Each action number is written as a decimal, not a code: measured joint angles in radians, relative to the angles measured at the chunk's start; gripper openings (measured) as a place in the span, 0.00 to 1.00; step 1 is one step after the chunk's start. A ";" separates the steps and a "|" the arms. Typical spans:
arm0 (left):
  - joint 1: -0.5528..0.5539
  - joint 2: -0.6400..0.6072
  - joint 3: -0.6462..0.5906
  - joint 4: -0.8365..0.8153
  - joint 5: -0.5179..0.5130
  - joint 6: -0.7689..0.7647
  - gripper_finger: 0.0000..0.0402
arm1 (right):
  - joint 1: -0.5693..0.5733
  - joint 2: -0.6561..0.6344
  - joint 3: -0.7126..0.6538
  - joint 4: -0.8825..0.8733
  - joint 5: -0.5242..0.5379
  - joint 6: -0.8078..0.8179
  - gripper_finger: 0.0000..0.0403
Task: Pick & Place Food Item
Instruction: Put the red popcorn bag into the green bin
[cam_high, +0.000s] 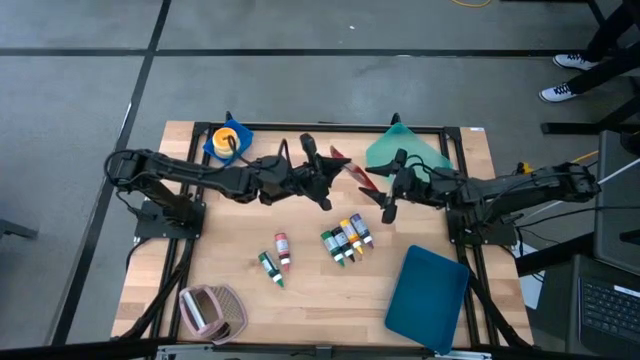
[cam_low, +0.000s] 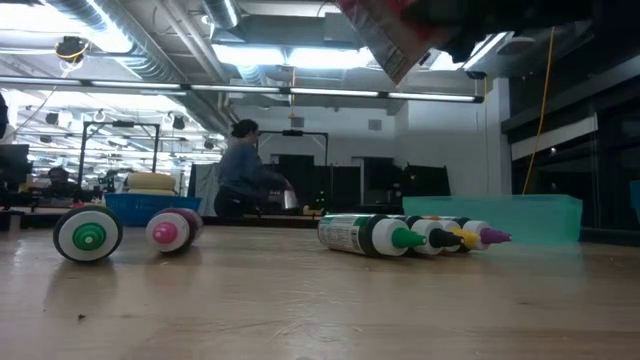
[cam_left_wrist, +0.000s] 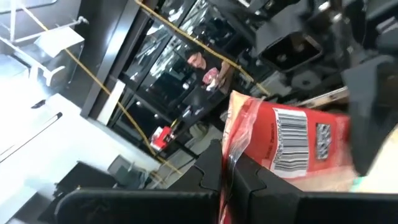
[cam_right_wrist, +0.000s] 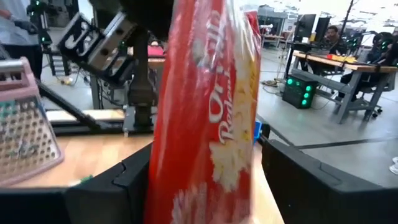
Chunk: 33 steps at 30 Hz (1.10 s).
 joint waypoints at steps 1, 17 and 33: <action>0.000 0.000 0.007 -0.007 0.010 -0.006 0.00 | 0.000 0.000 0.006 0.002 0.000 0.000 0.63; 0.000 0.000 0.017 -0.057 0.011 -0.033 0.00 | 0.003 0.000 0.025 -0.015 0.003 -0.010 0.27; -0.074 0.000 0.018 -0.146 -0.049 -0.032 0.15 | -0.056 0.000 0.025 -0.142 0.153 0.056 0.04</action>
